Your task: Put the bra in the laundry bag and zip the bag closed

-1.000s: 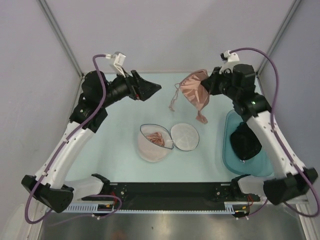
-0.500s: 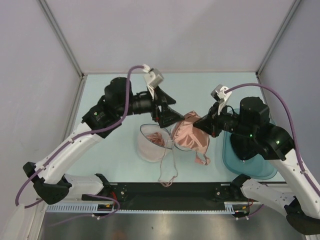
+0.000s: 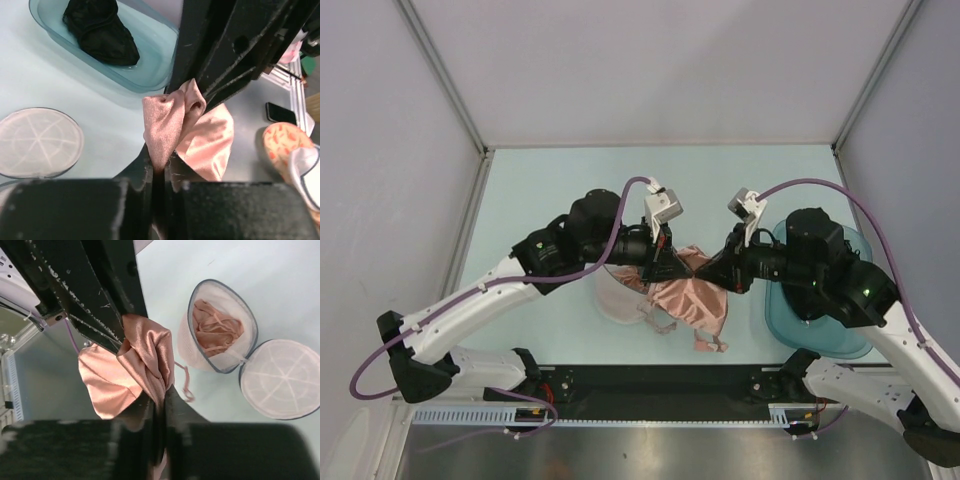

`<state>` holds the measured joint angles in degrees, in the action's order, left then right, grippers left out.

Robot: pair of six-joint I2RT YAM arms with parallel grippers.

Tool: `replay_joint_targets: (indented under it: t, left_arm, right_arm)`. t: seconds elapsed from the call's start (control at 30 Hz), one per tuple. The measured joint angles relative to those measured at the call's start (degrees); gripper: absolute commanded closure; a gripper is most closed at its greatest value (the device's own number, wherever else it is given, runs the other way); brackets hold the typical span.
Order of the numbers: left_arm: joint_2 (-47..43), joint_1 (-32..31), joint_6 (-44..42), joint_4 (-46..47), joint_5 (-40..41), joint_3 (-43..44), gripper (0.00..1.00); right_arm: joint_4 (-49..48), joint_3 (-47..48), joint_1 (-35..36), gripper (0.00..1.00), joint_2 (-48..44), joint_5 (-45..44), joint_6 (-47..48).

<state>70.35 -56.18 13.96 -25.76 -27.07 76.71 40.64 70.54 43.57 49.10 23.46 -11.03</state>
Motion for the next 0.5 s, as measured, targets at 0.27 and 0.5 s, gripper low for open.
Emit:
replay_joint_targets:
  t: [0.27,0.5]
  left_arm:
    - [-0.3,4.9,0.5,-6.5,2.4,0.0,1.0]
    - [-1.0,10.4,-2.7,-13.2,5.4,3.9,1.0]
  right_arm:
    - [0.3,-2.4,0.5,0.0,-1.9,-3.2,-5.9]
    - [0.7,-4.0,0.5,0.0,-4.9,-0.6,-15.5]
